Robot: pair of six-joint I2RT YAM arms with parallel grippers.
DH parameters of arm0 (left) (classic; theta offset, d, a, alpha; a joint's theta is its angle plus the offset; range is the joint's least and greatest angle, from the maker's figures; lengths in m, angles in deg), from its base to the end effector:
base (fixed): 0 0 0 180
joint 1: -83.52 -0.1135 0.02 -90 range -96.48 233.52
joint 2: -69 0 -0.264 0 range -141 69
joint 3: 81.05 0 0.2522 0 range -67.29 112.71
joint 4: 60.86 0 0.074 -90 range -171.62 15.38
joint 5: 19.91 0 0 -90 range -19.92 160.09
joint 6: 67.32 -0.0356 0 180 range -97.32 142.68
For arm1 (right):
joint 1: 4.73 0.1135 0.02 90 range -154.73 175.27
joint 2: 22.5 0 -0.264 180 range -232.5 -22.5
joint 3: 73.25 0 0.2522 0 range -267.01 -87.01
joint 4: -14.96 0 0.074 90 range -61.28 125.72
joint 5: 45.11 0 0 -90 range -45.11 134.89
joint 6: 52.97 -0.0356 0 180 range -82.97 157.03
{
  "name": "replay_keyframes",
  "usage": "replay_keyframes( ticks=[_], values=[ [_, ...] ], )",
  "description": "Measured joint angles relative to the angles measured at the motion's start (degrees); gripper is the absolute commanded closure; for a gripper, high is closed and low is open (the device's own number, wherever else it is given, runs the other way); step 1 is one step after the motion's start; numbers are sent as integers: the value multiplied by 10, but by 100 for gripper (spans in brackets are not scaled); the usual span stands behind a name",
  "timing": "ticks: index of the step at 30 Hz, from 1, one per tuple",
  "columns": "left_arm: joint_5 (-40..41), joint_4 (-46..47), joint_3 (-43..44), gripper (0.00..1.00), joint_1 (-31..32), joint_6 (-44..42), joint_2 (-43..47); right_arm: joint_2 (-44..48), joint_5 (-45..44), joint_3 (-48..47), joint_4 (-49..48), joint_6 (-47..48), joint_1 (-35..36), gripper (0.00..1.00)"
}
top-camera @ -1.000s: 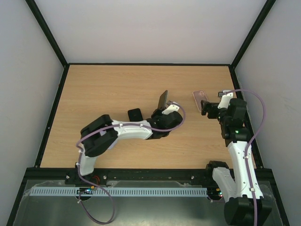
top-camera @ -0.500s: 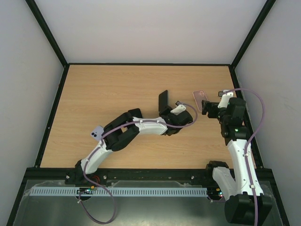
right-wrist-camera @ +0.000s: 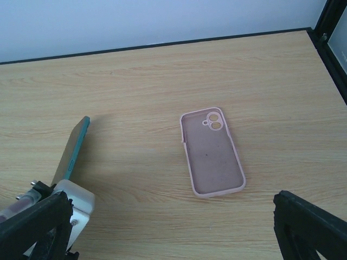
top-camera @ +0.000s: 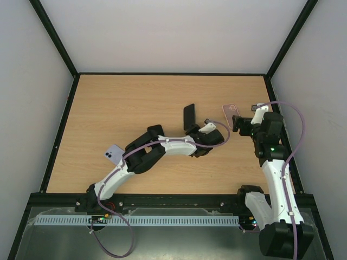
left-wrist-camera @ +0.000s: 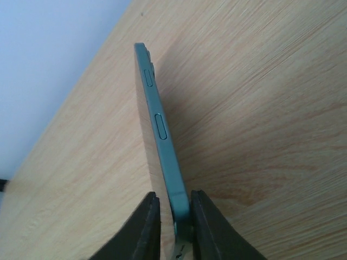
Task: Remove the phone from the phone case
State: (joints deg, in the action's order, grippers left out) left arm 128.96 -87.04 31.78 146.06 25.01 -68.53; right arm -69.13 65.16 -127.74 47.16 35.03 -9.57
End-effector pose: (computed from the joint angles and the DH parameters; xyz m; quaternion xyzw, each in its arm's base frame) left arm 0.2586 -0.4315 0.1147 0.2693 0.7925 0.2345 0.4945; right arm 0.1868 -0.0034 0.2956 -0.0459 0.8314 0.1346 0.5372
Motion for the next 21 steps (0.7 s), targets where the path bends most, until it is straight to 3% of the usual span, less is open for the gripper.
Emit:
replay_keyframes(
  ticks=[4,9,16,21],
  values=[
    [-30,-9,0,68,0,17,0,-1,0,0,0,0,0,2],
    [-97,-10,-24,44,-3,53,18,-3,1,0,0,0,0,2],
    [-203,32,-200,20,-22,120,200,-4,2,0,0,1,0,2],
    [-248,35,-266,5,-47,196,323,-2,6,0,0,4,0,2]
  ],
)
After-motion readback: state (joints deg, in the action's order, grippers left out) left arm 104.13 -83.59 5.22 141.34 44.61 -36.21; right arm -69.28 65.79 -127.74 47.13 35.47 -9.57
